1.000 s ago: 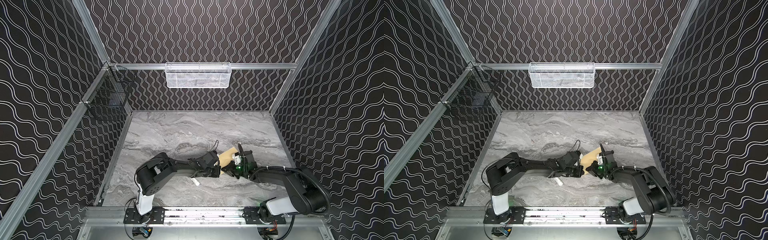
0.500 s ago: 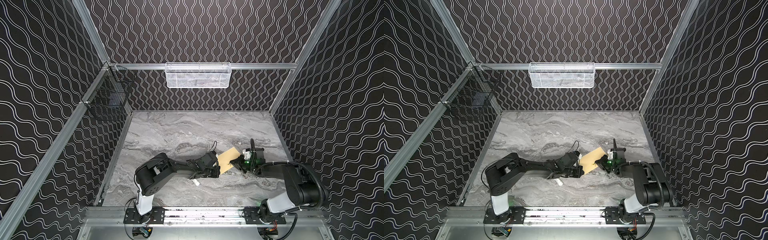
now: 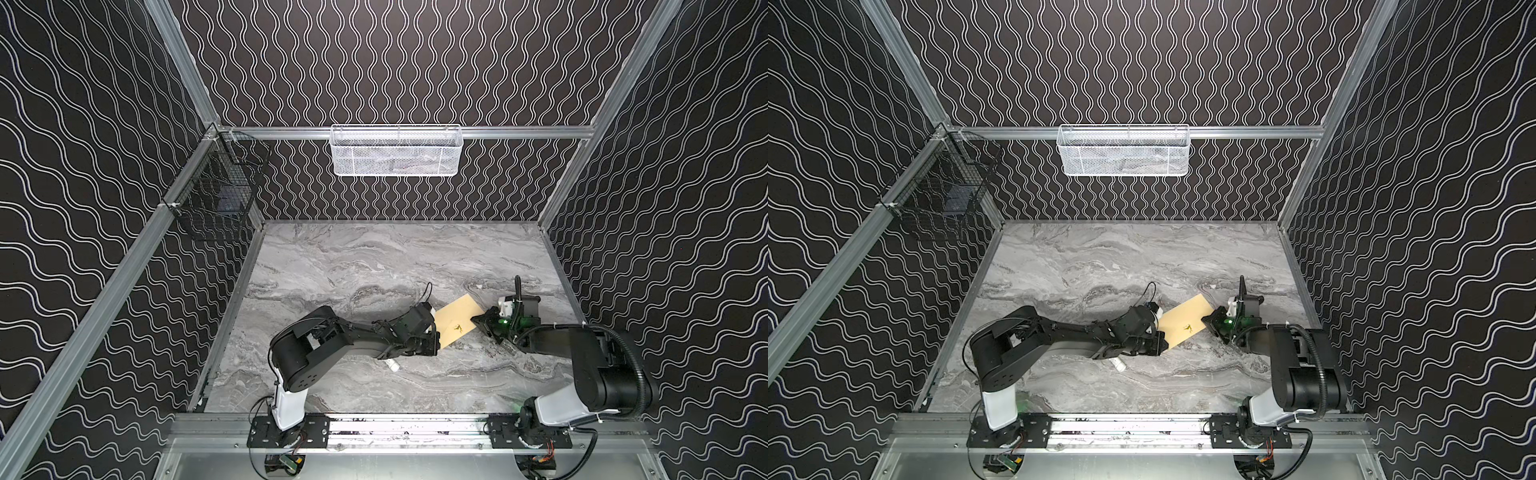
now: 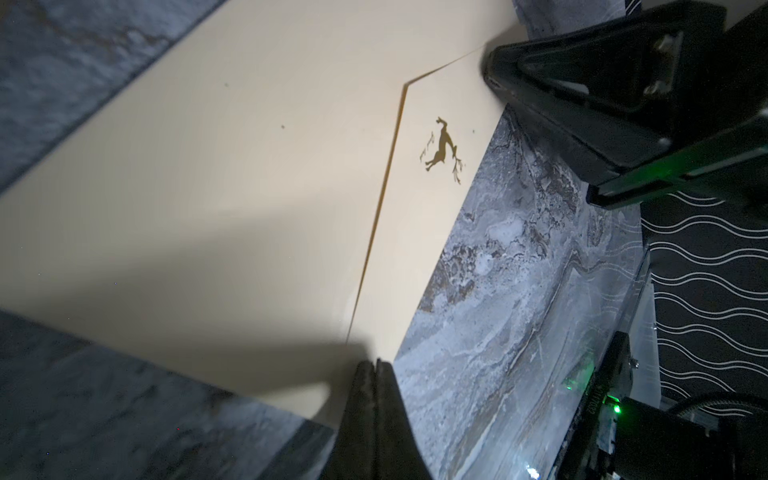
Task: Place the letter into the envelope and seal it
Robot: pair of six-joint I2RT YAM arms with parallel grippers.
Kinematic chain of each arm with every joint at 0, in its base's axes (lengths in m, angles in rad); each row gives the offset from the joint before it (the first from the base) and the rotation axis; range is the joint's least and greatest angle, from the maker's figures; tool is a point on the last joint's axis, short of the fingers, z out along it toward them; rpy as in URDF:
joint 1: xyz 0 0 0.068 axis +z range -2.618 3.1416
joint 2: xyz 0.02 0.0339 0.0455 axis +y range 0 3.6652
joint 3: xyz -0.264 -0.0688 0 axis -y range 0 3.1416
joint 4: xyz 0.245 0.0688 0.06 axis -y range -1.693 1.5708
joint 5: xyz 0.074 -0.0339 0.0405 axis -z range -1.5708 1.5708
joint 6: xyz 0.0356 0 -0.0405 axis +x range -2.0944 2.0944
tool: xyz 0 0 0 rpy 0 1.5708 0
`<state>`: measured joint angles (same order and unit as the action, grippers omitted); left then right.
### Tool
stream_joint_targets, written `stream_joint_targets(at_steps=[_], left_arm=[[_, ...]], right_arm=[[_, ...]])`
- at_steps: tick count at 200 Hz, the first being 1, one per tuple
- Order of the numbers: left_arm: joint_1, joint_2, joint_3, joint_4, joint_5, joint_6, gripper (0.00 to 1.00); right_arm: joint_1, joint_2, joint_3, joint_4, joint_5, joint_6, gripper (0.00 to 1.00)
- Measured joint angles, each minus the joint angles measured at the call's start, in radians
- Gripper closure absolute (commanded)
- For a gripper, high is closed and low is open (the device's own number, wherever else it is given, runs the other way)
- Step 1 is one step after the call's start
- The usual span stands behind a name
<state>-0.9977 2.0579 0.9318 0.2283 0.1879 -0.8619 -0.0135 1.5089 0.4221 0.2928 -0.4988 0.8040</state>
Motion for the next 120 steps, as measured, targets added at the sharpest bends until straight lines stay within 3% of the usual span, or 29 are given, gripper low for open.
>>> stream_joint_targets(at_steps=[40, 120], left_arm=[[0.002, -0.003, -0.005, 0.005, 0.002, -0.002, 1.00], [0.012, -0.011, -0.010, -0.003, 0.011, -0.002, 1.00]], right_arm=[[-0.002, -0.046, 0.050, -0.152, 0.131, -0.005, 0.96], [-0.026, -0.024, 0.109, -0.228, 0.192, -0.010, 0.94]])
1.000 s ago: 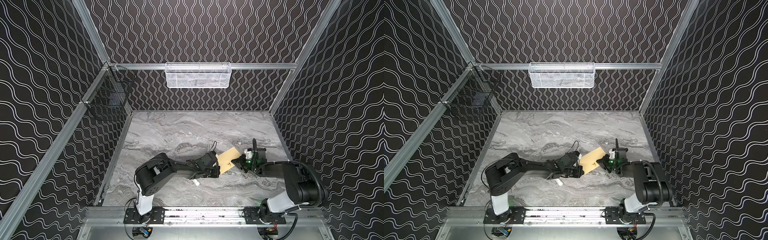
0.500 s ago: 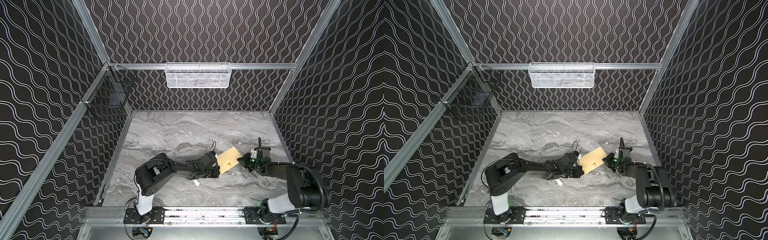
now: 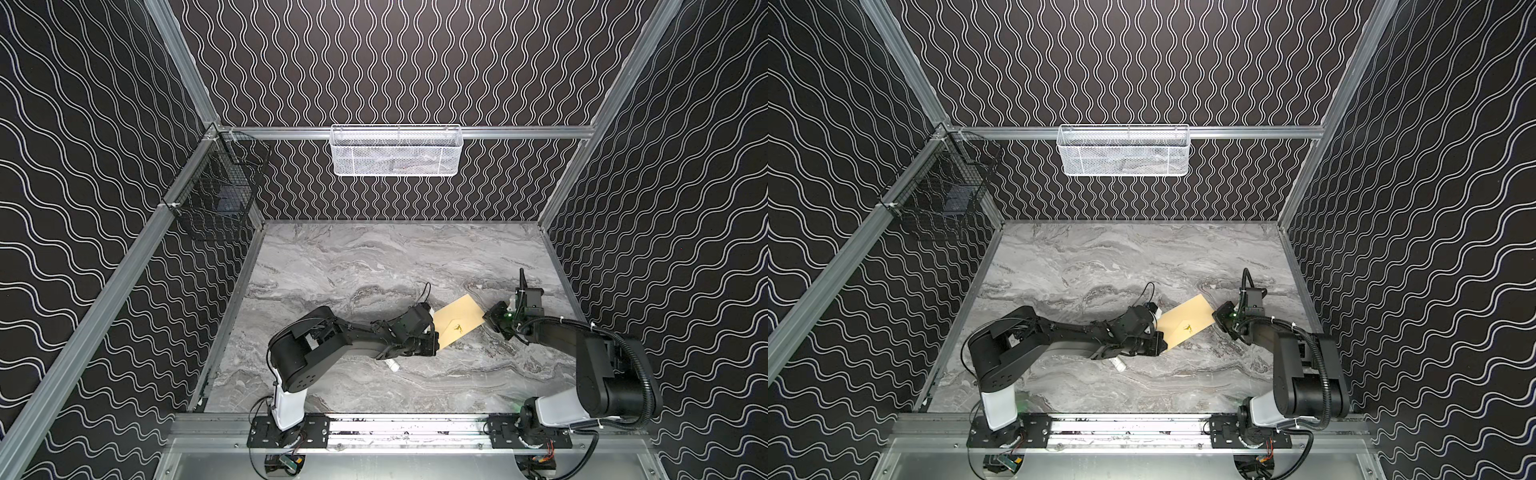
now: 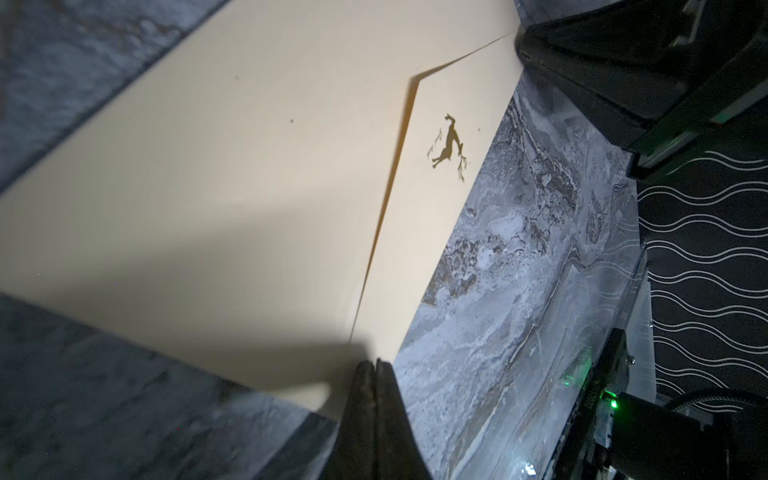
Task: Place the letter into the envelope and seal it
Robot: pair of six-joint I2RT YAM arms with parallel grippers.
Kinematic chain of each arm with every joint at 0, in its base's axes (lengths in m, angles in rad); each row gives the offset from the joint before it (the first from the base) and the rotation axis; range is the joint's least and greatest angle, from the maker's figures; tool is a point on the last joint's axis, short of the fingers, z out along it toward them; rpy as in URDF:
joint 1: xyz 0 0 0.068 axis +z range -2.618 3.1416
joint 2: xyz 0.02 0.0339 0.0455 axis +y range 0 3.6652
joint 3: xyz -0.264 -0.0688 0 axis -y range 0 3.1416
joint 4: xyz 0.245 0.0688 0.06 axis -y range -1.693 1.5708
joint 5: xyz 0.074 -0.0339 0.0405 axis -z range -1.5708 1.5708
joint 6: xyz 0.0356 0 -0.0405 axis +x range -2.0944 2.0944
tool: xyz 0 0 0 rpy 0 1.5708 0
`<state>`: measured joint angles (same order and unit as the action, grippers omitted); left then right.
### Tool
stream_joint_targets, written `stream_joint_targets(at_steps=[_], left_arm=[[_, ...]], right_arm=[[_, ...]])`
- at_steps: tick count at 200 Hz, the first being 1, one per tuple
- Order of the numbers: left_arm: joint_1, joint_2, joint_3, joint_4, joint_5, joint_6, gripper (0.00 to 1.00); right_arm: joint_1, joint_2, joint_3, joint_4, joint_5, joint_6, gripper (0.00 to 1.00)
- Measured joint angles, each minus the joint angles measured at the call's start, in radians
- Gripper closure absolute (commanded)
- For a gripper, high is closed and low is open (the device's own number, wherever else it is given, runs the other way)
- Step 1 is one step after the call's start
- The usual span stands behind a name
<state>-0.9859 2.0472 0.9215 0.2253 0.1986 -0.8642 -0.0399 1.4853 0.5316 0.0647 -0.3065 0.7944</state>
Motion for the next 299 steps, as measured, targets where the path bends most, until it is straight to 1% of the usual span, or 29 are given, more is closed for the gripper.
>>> stream_joint_targets(at_steps=[30, 66, 133, 186, 227, 263, 286, 299], left_arm=[[0.002, 0.000, 0.002, -0.004, 0.006, 0.000, 1.00], [0.003, 0.005, 0.009, -0.011, 0.018, 0.000, 1.00], [0.004, 0.011, 0.017, -0.018, 0.026, 0.001, 1.00], [0.004, 0.016, 0.019, -0.010, 0.031, 0.001, 1.00], [0.004, 0.016, 0.010, 0.006, 0.031, 0.001, 1.00], [0.004, 0.016, 0.001, 0.024, 0.031, 0.001, 1.00], [0.004, 0.013, -0.006, 0.038, 0.031, 0.001, 1.00], [0.004, 0.011, -0.011, 0.043, 0.029, 0.001, 1.00]], right_arm=[[-0.002, 0.009, 0.005, 0.003, -0.006, 0.002, 0.94], [0.009, 0.018, -0.017, 0.073, -0.034, 0.006, 0.95], [0.178, 0.018, -0.027, 0.100, -0.051, 0.040, 0.95], [0.320, 0.064, -0.027, 0.192, -0.045, 0.105, 0.97], [0.386, 0.061, -0.030, 0.202, -0.013, 0.140, 0.97], [0.386, 0.051, -0.039, 0.195, -0.014, 0.155, 0.97], [0.310, 0.054, -0.048, 0.208, -0.052, 0.155, 0.97], [0.282, 0.052, -0.043, 0.199, -0.054, 0.143, 0.97]])
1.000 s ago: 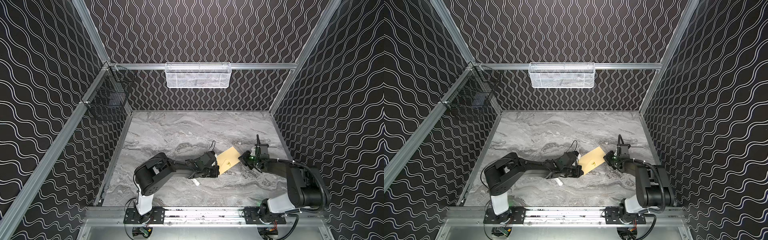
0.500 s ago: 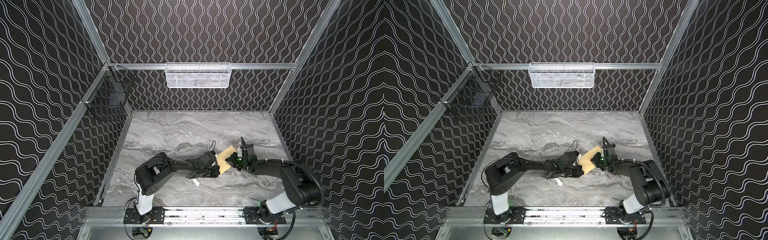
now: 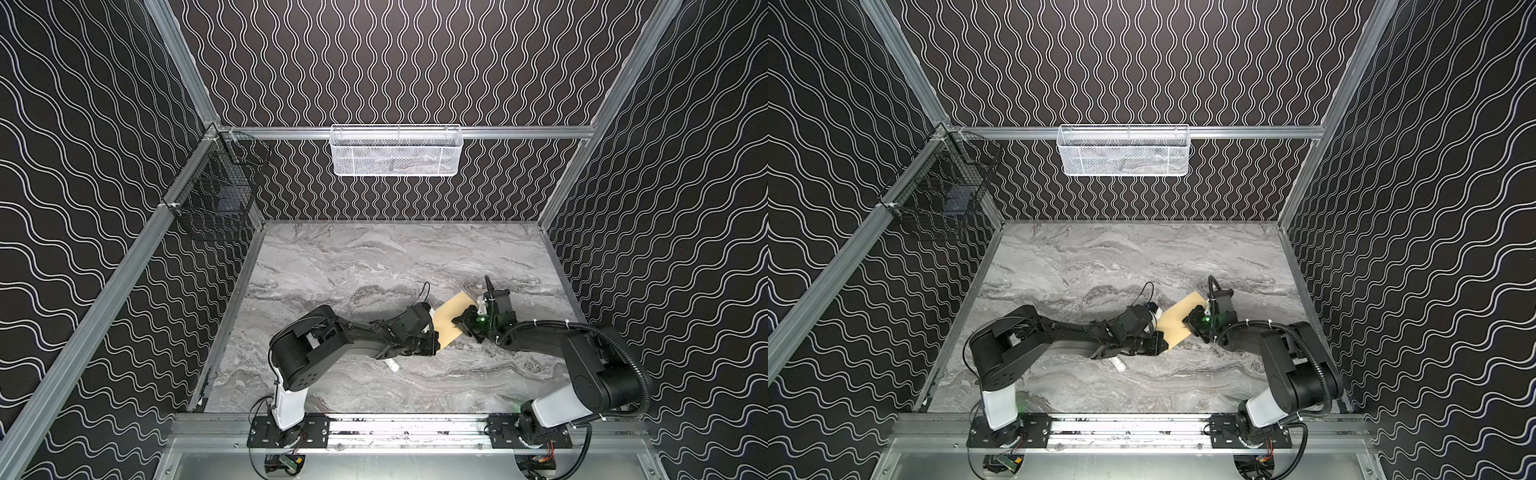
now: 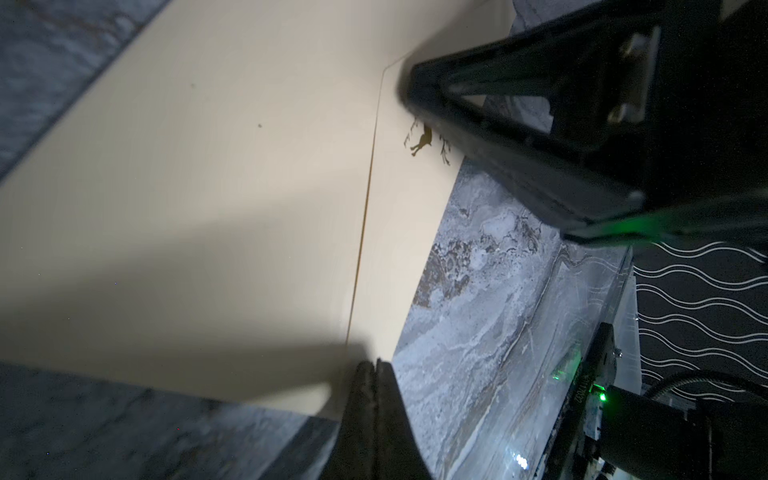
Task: Place the letter into the envelope and seal it
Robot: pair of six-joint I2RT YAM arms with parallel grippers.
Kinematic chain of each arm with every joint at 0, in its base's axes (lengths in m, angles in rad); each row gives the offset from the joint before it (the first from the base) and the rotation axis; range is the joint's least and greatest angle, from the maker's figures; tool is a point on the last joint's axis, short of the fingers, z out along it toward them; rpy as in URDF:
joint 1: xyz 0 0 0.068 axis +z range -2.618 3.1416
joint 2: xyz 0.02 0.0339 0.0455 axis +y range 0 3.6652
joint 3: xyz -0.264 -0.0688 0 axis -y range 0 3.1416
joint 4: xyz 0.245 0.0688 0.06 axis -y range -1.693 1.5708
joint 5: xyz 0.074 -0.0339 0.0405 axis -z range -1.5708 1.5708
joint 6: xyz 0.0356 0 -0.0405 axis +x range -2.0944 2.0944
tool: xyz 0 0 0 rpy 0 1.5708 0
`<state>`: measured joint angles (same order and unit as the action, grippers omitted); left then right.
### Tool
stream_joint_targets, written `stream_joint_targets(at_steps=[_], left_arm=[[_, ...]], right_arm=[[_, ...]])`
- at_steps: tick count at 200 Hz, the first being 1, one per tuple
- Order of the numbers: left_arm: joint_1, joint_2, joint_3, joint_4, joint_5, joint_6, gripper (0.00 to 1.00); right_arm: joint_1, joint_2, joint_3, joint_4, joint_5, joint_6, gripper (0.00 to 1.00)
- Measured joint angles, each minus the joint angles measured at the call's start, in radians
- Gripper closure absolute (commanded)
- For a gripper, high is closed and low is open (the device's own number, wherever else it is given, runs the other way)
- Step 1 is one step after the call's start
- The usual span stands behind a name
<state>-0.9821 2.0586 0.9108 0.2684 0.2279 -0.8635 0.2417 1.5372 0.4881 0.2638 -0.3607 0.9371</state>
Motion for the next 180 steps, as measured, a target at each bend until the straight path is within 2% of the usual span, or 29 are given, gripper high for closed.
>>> stream_joint_targets(at_steps=[37, 86, 107, 138, 180], left_arm=[[0.001, 0.002, -0.002, 0.007, -0.001, 0.000, 1.00], [0.002, 0.008, 0.013, -0.007, 0.009, -0.001, 1.00], [0.005, 0.008, 0.012, -0.007, 0.009, -0.001, 1.00], [0.009, 0.008, 0.006, 0.003, 0.013, -0.001, 1.00], [0.011, 0.005, 0.000, 0.011, 0.014, -0.001, 1.00]], right_arm=[[0.002, -0.018, 0.002, -0.028, 0.008, -0.033, 0.97], [0.152, -0.063, -0.034, -0.048, 0.015, -0.017, 0.98], [0.171, -0.098, -0.061, -0.058, 0.028, -0.002, 0.98], [0.104, -0.115, -0.060, -0.097, 0.046, -0.015, 0.98], [-0.050, -0.014, 0.000, -0.051, -0.026, -0.086, 0.97]])
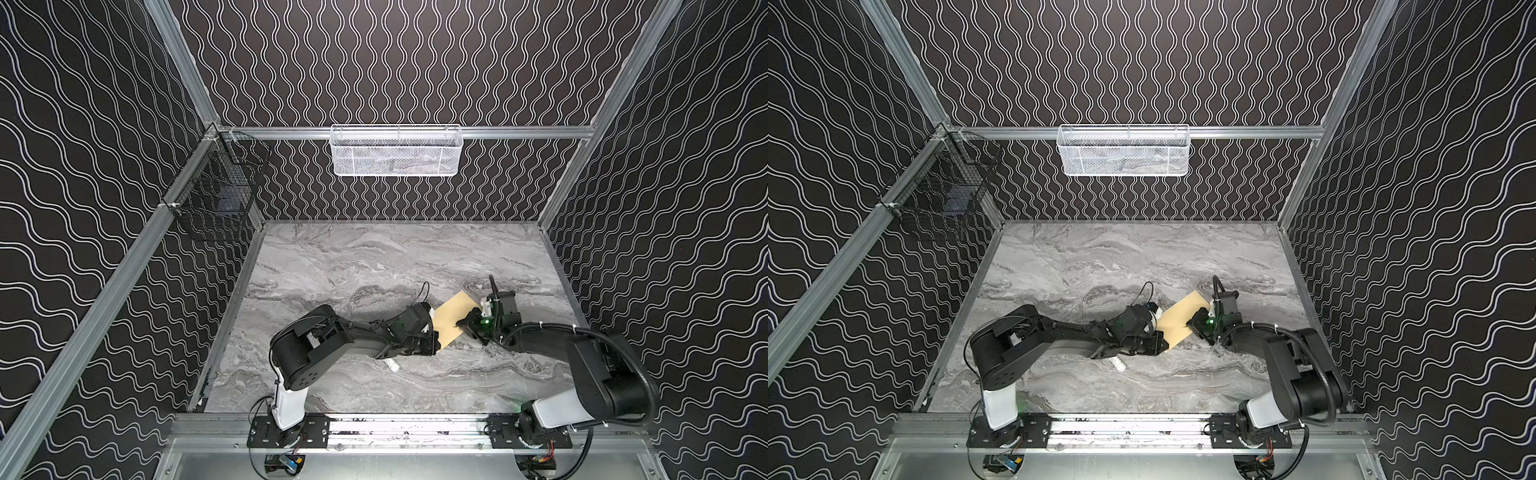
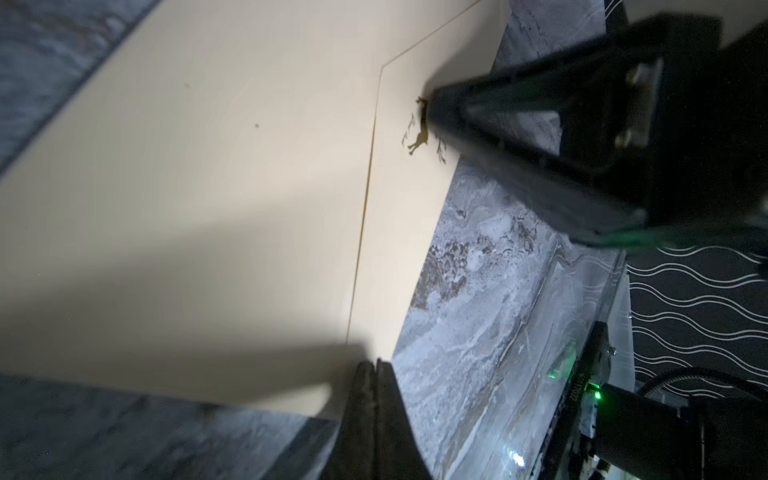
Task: Place the letter into the envelope and seal it
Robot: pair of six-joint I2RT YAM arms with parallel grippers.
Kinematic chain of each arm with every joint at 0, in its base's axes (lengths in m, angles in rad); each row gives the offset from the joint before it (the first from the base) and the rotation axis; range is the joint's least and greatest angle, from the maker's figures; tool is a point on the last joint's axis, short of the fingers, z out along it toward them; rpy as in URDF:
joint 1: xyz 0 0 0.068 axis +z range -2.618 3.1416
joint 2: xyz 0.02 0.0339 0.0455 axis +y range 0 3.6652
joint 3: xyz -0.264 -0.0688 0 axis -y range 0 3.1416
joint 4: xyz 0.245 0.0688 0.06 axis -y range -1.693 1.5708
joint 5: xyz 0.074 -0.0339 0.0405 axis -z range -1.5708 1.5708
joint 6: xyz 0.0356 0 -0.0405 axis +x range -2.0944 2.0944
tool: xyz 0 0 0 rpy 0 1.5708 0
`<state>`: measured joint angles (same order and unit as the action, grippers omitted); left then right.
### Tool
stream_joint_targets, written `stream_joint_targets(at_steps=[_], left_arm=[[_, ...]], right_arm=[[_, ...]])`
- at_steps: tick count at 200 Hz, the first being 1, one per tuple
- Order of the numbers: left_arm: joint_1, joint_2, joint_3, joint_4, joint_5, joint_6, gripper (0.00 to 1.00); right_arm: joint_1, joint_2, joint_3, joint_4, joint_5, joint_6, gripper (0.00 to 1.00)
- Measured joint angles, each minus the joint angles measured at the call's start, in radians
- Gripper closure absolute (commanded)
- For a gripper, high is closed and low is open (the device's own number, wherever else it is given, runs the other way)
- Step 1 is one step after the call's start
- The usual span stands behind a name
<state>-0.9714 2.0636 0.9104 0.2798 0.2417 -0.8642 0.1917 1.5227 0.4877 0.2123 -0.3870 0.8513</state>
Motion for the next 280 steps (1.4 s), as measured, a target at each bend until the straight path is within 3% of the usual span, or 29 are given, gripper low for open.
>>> stream_joint_targets(at_steps=[32, 69, 98, 125, 141, 176, 217, 247, 280], left_arm=[[0.004, -0.009, -0.007, -0.008, 0.000, 0.000, 1.00], [0.008, -0.009, 0.005, -0.029, 0.008, 0.000, 1.00], [0.011, -0.030, 0.005, -0.065, -0.002, 0.005, 1.00], [0.020, -0.068, 0.023, -0.137, -0.020, 0.029, 1.00], [0.029, -0.121, 0.038, -0.148, -0.020, 0.044, 0.74], [0.048, -0.285, 0.135, -0.219, -0.025, 0.109, 0.47], [0.129, -0.486, 0.244, -0.430, -0.119, 0.174, 0.33], [0.163, -0.637, 0.301, -0.616, -0.206, 0.248, 0.19], [0.178, -0.769, 0.327, -0.813, -0.292, 0.322, 0.16]], right_arm=[[-0.033, 0.003, 0.010, -0.003, -0.004, -0.025, 0.97], [0.068, -0.048, -0.038, 0.005, 0.023, -0.002, 0.95], [0.101, -0.082, -0.054, -0.010, 0.017, 0.027, 0.90], [0.027, -0.093, 0.021, -0.066, 0.026, -0.009, 0.78], [-0.051, -0.105, 0.058, -0.097, 0.025, -0.042, 0.62], [-0.162, -0.189, 0.187, -0.205, 0.010, -0.154, 0.35], [-0.219, -0.359, 0.308, -0.315, 0.009, -0.281, 0.12], [-0.224, -0.500, 0.332, -0.353, 0.006, -0.335, 0.09], [-0.224, -0.621, 0.330, -0.364, -0.050, -0.378, 0.06]])
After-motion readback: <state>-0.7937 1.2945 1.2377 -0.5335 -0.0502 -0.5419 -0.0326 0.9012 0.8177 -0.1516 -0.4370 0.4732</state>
